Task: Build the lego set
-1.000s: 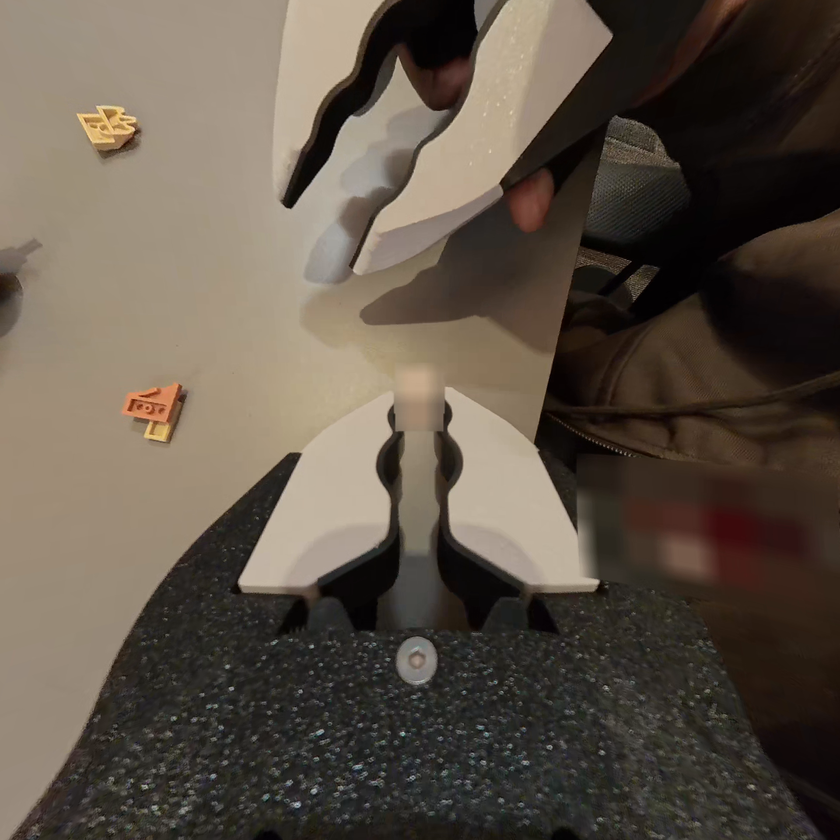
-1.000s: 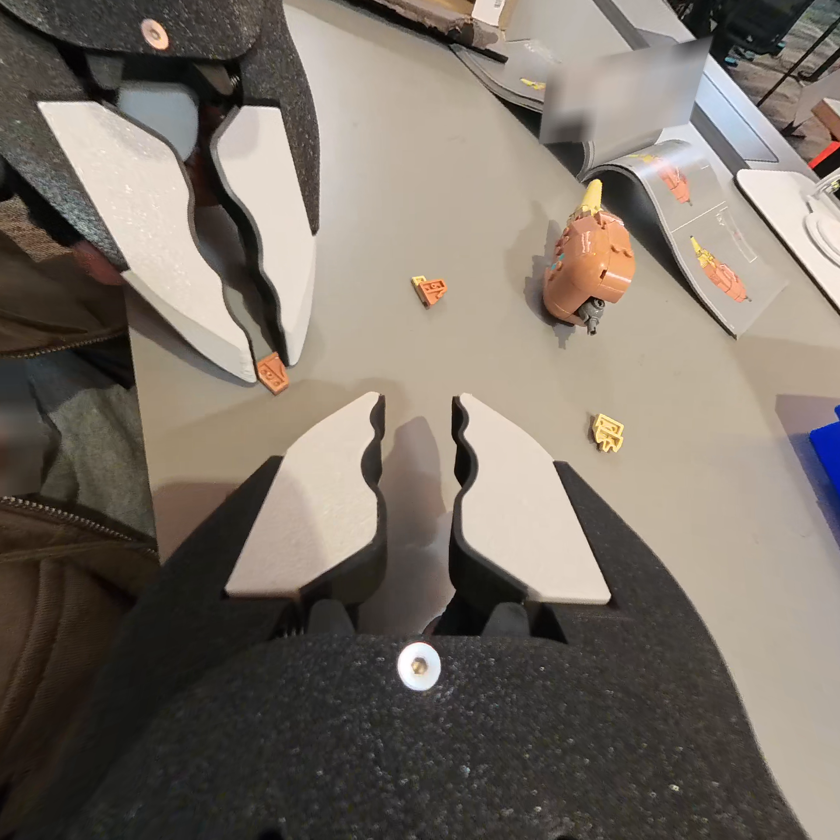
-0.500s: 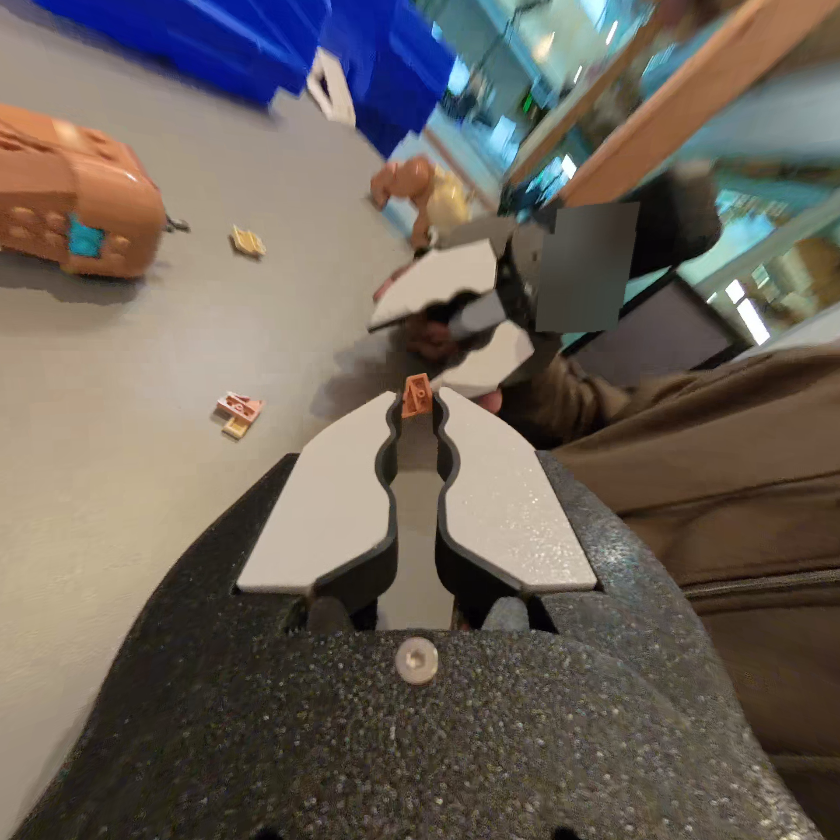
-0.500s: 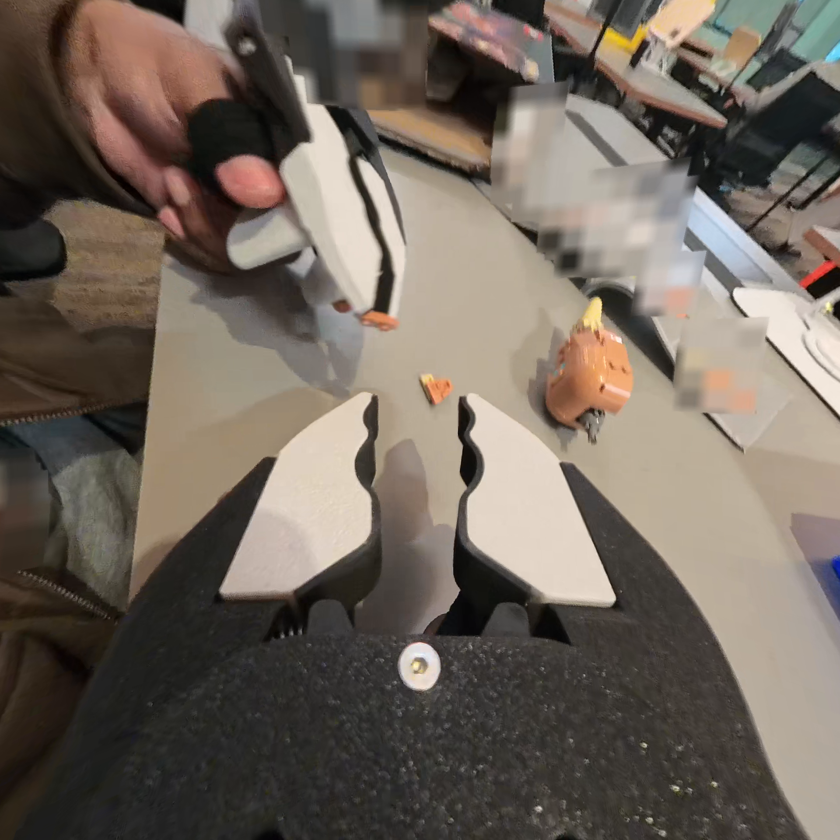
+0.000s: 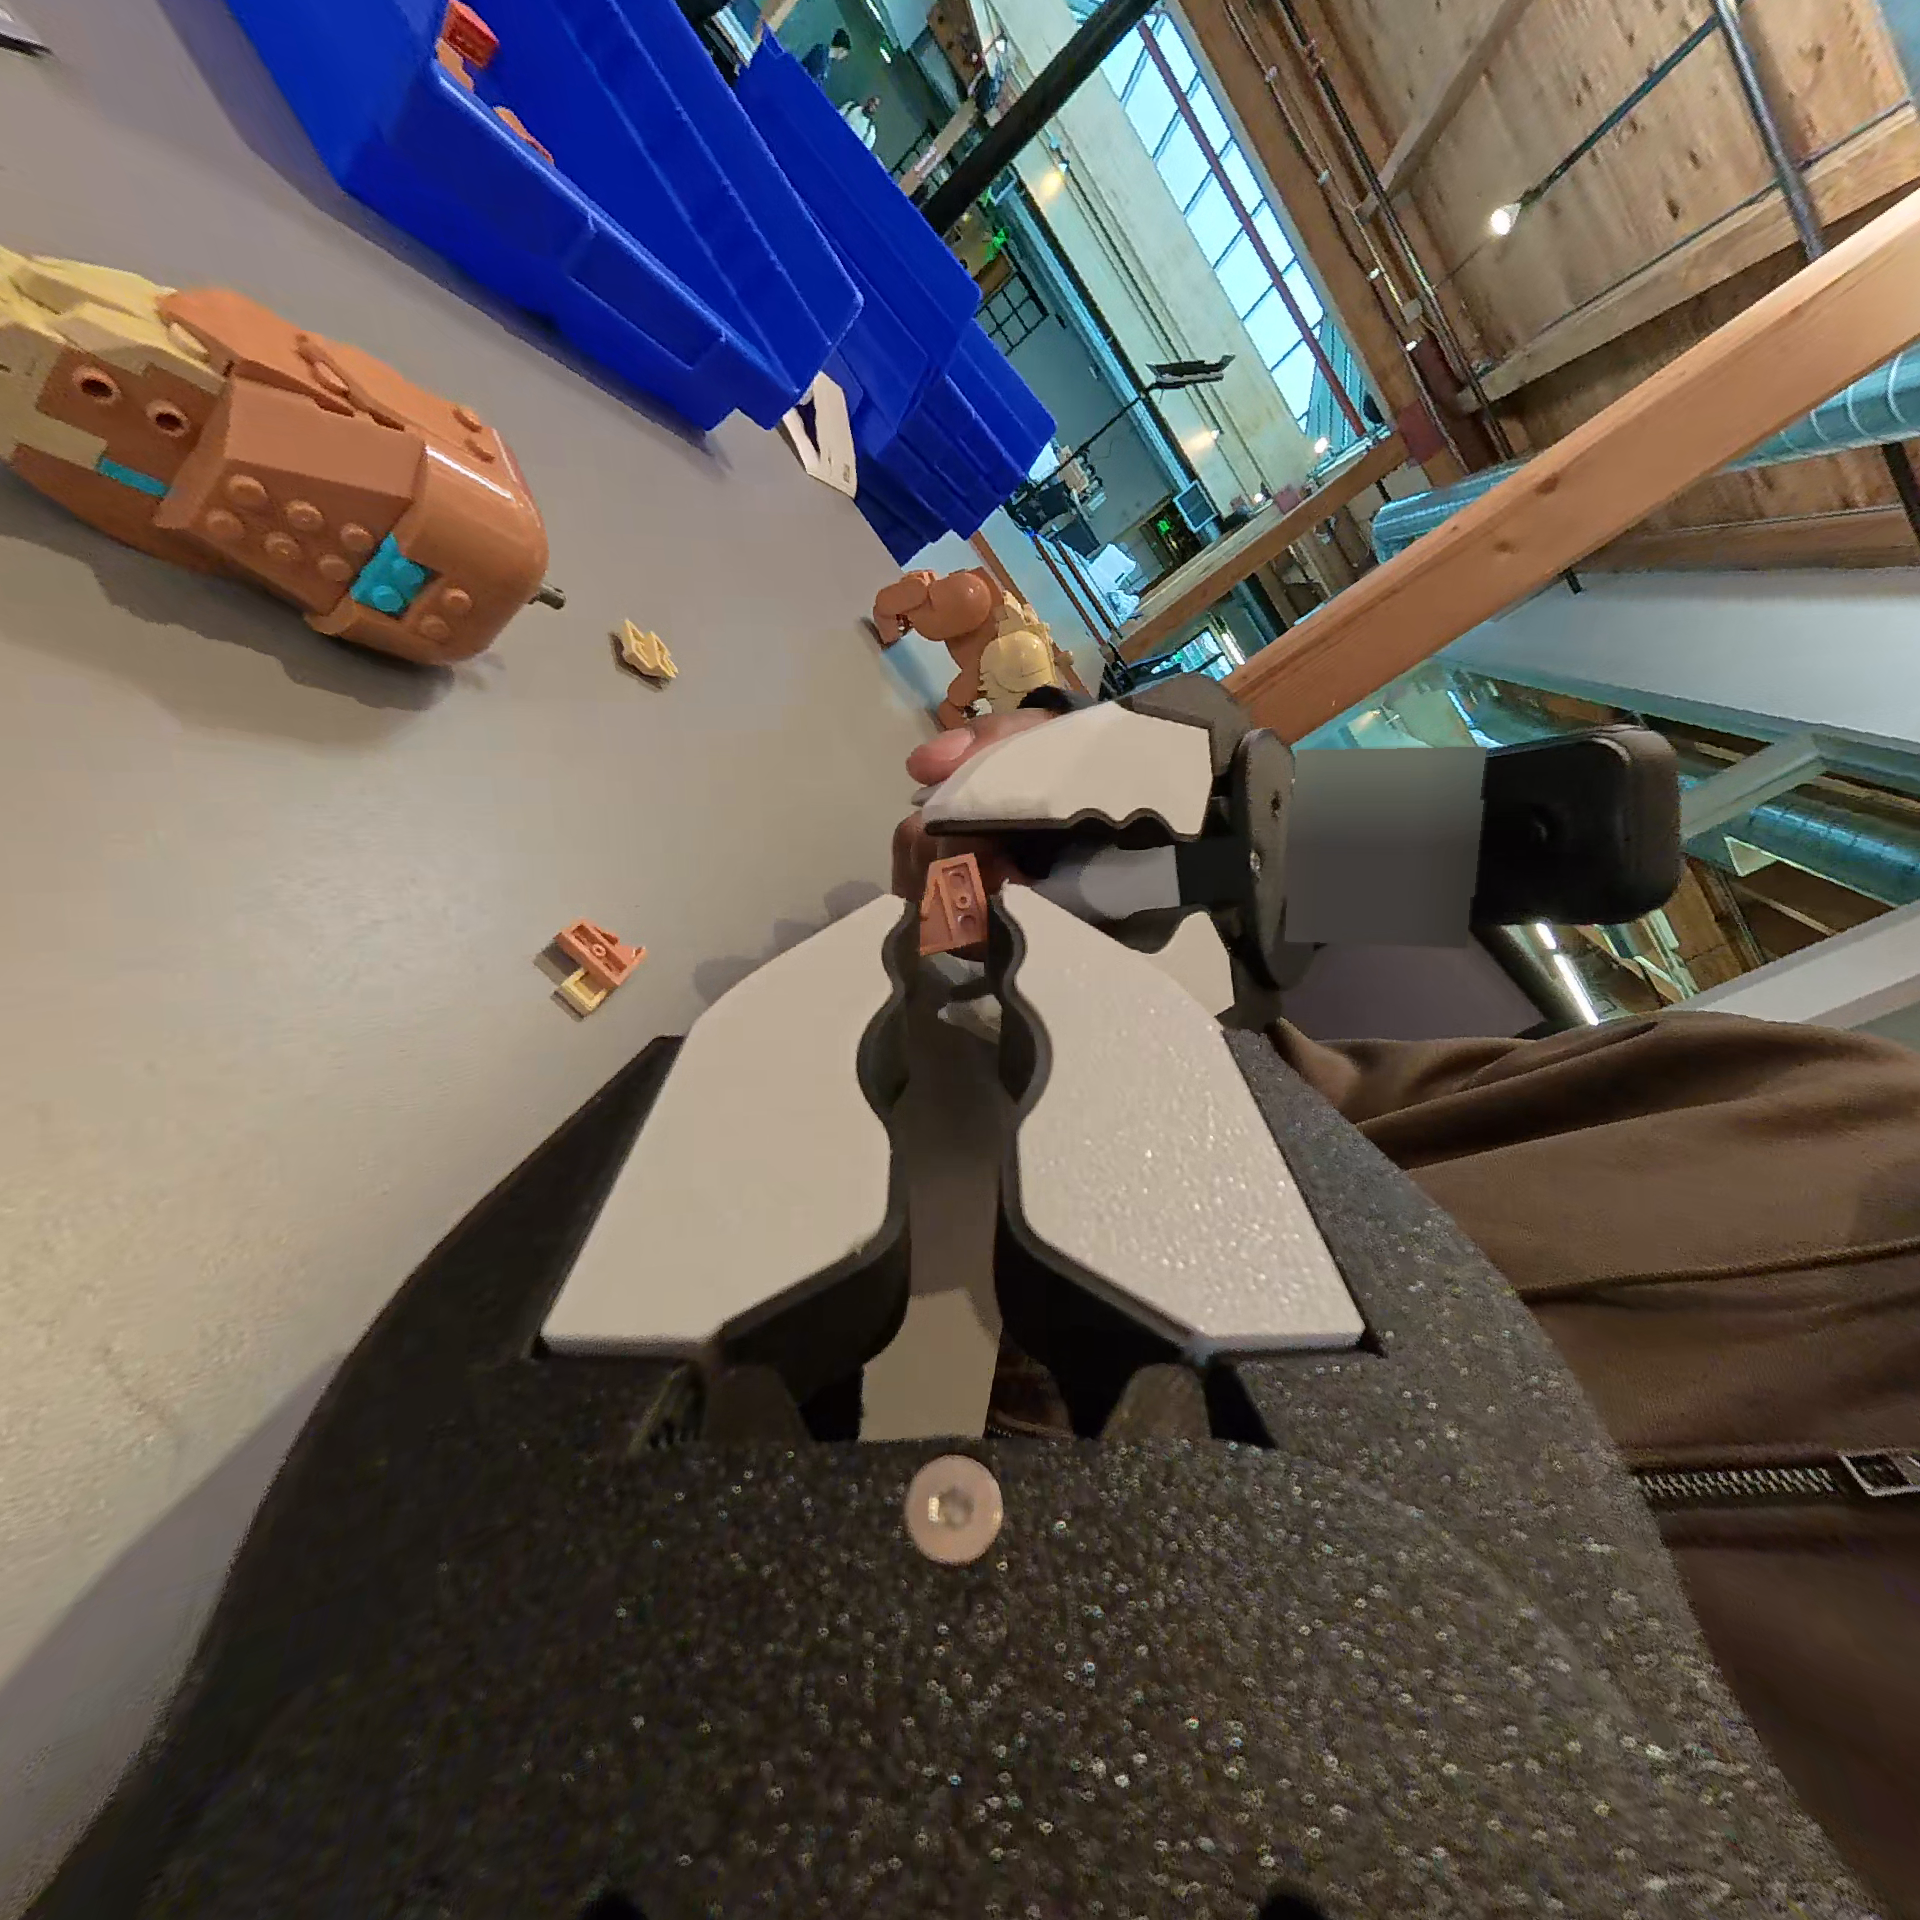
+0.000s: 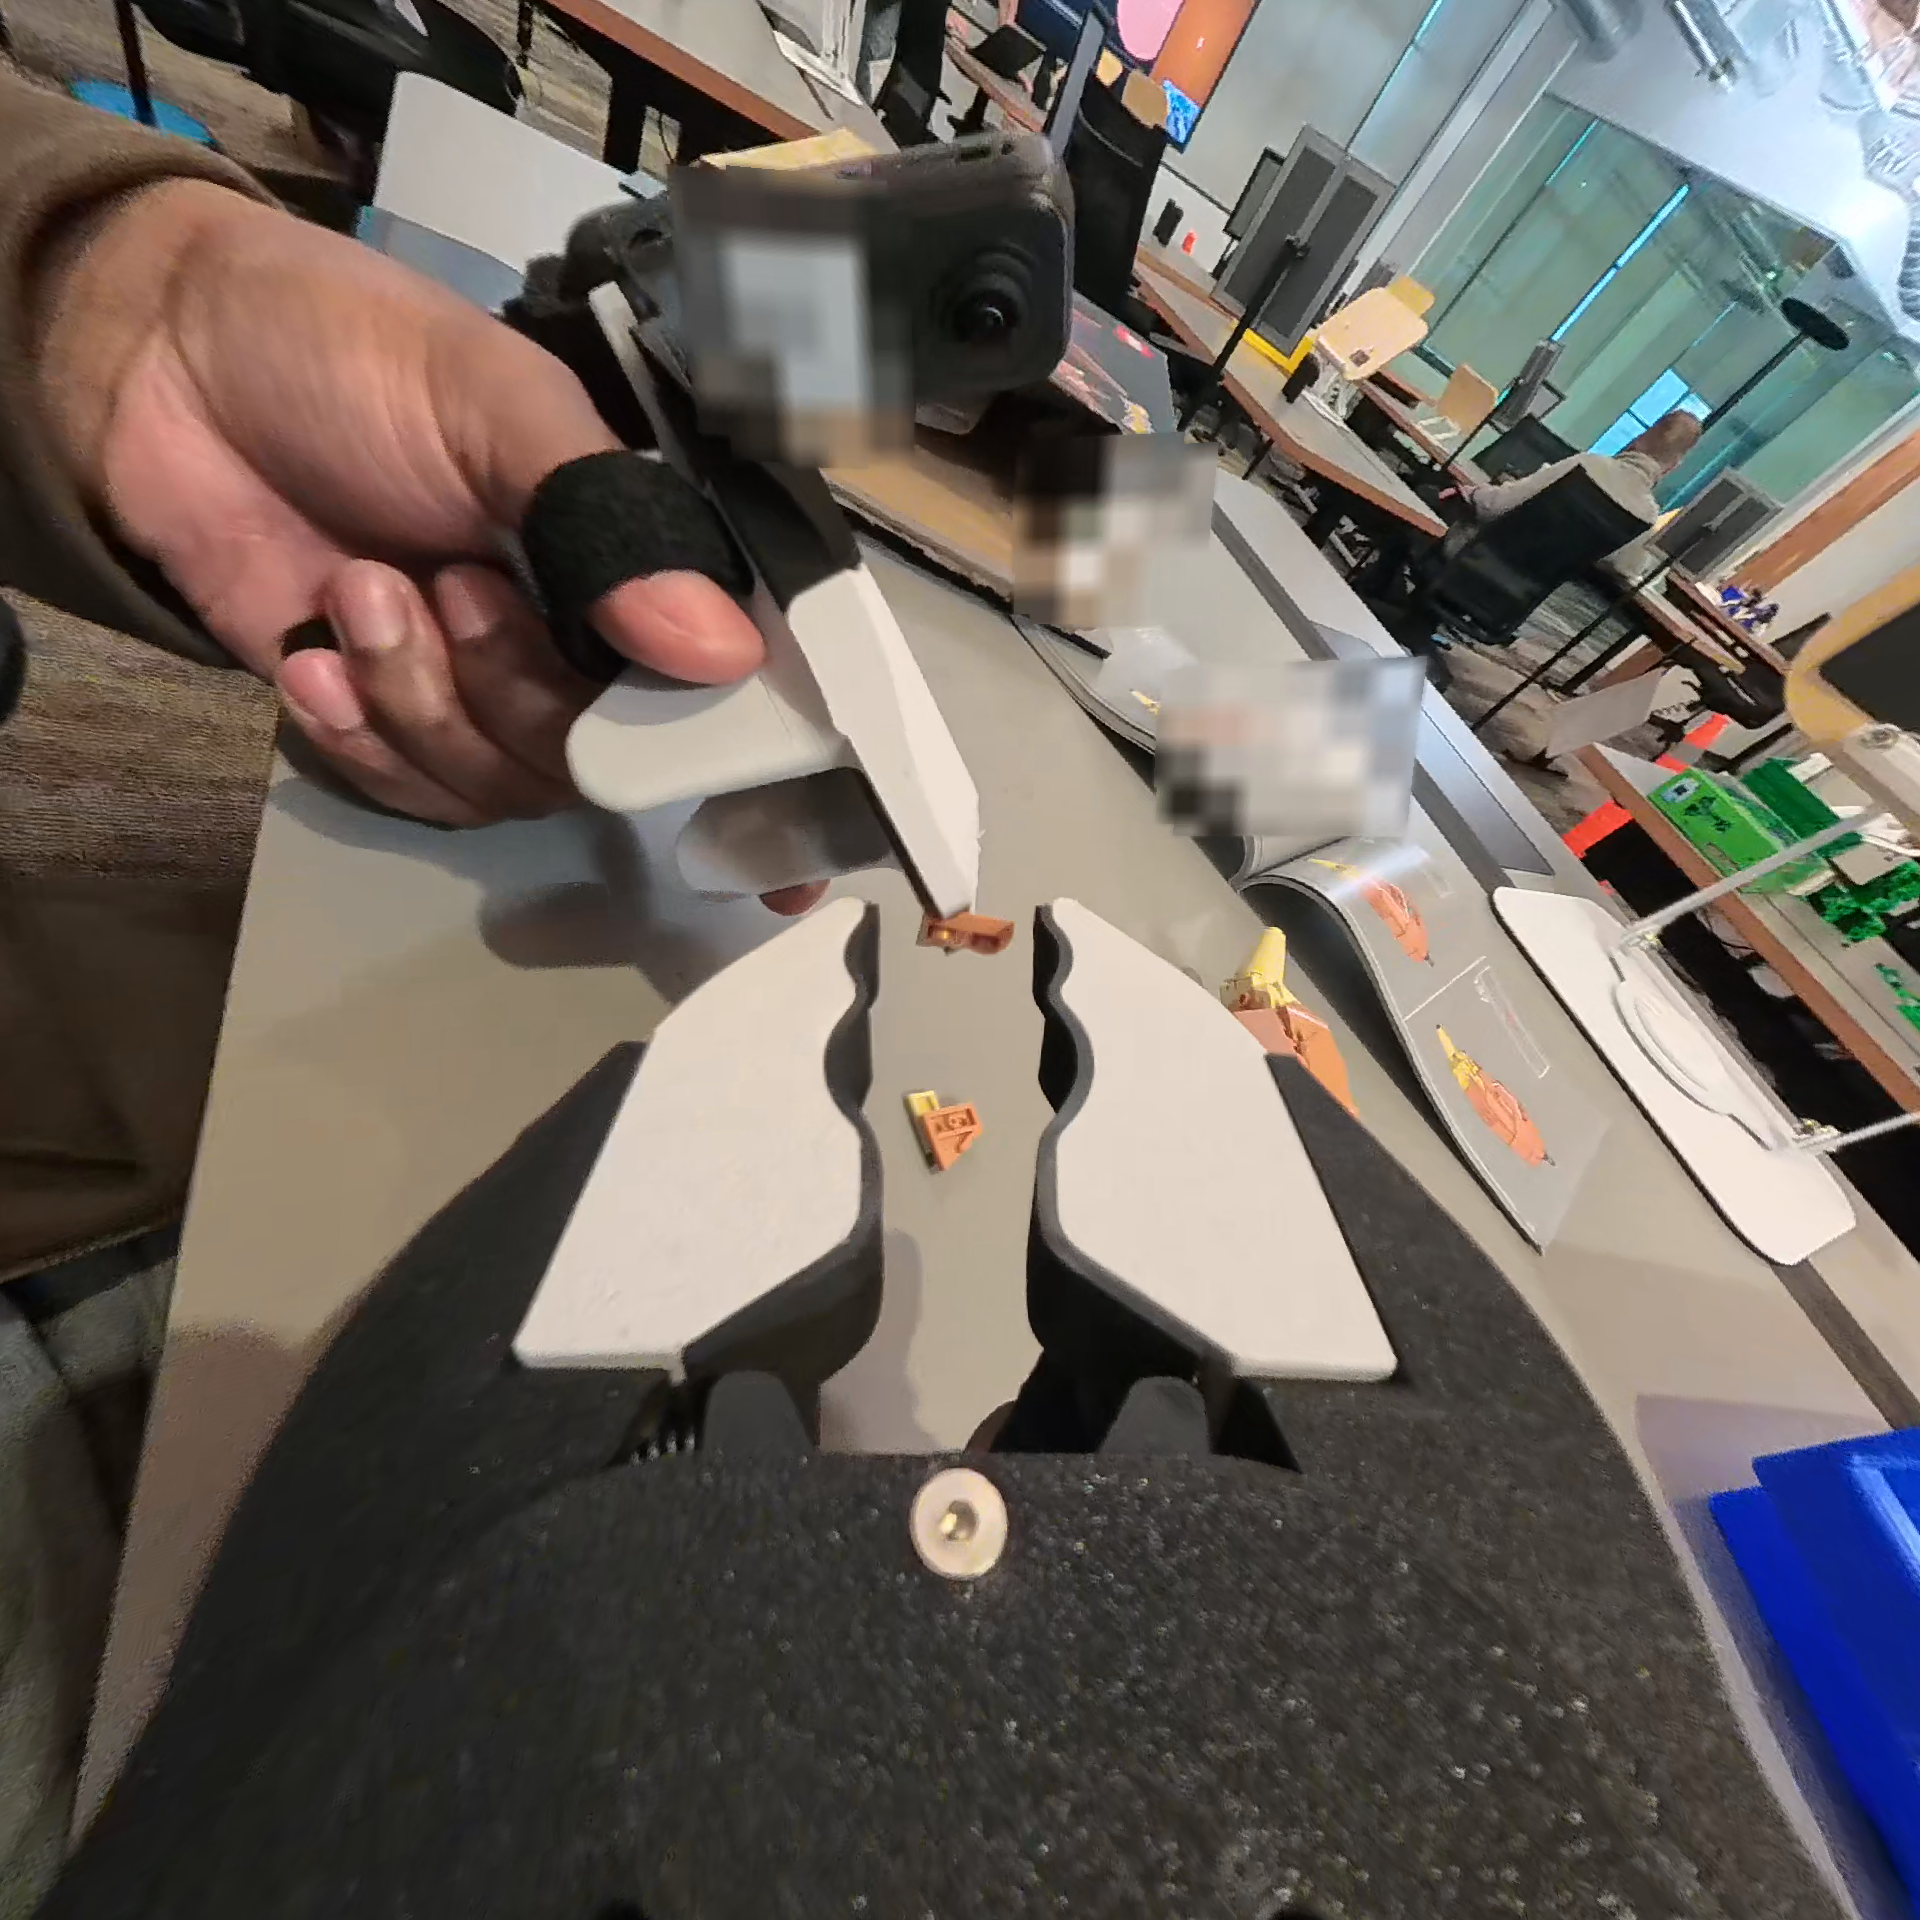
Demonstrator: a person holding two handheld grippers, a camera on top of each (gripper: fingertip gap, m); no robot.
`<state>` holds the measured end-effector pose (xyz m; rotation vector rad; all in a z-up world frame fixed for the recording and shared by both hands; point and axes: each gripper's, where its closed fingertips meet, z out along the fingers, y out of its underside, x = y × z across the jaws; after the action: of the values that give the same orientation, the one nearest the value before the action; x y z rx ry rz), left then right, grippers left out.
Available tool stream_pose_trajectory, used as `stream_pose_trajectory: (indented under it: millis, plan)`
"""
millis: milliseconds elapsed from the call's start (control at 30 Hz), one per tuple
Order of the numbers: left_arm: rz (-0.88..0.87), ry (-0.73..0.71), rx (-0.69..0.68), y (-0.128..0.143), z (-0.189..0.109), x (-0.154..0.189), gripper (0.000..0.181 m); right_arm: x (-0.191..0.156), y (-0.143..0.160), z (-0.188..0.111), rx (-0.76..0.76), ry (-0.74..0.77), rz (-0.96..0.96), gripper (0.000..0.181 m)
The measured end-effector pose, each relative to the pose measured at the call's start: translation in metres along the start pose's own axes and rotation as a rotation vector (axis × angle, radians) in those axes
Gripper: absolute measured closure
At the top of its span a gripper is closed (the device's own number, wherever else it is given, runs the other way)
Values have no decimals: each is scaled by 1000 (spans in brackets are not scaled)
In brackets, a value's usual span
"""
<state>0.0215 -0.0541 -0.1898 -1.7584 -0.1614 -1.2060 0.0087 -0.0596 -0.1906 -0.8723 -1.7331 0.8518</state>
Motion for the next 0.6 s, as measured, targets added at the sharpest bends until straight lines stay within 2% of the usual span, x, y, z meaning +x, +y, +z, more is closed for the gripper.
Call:
stream_pose_trajectory:
  millis: [100,167,600]
  plan:
    - [22,-33,-3,1,2,-2,169,2,3,3,-22,27,-20,164]
    - [26,-39,0,1,3,-3,168,3,4,3,-22,32,-20,164]
    - [-67,146,-57,-8,9,3,168,14,0,-4,79,15,68,164]
